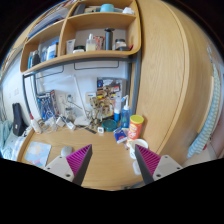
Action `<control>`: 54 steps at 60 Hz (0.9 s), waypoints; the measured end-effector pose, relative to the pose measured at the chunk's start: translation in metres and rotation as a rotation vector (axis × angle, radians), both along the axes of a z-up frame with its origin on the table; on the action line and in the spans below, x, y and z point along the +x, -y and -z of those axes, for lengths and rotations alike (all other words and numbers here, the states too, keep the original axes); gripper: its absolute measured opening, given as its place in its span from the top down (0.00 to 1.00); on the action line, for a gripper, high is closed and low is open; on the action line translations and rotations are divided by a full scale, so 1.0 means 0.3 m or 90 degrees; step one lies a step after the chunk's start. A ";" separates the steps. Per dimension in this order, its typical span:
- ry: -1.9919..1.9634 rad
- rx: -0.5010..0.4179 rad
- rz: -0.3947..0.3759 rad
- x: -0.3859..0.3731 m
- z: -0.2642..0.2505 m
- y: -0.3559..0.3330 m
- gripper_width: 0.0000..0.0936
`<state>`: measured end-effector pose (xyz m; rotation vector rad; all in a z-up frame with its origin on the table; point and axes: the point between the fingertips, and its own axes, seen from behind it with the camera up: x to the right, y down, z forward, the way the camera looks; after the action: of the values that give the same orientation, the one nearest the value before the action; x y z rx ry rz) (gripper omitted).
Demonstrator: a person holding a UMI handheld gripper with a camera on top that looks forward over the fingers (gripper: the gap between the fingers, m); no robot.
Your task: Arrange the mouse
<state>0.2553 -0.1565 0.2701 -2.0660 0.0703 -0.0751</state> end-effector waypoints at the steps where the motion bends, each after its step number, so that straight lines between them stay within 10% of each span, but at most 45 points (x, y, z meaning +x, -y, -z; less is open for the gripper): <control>1: -0.002 -0.004 -0.001 -0.007 0.009 0.003 0.08; 26: -0.079 -0.121 -0.096 -0.670 0.579 -0.021 0.08; 54: -0.003 -0.118 -0.014 -0.892 0.859 -0.498 0.08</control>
<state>-0.0123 -0.0071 0.0125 -2.2512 0.0436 -0.0655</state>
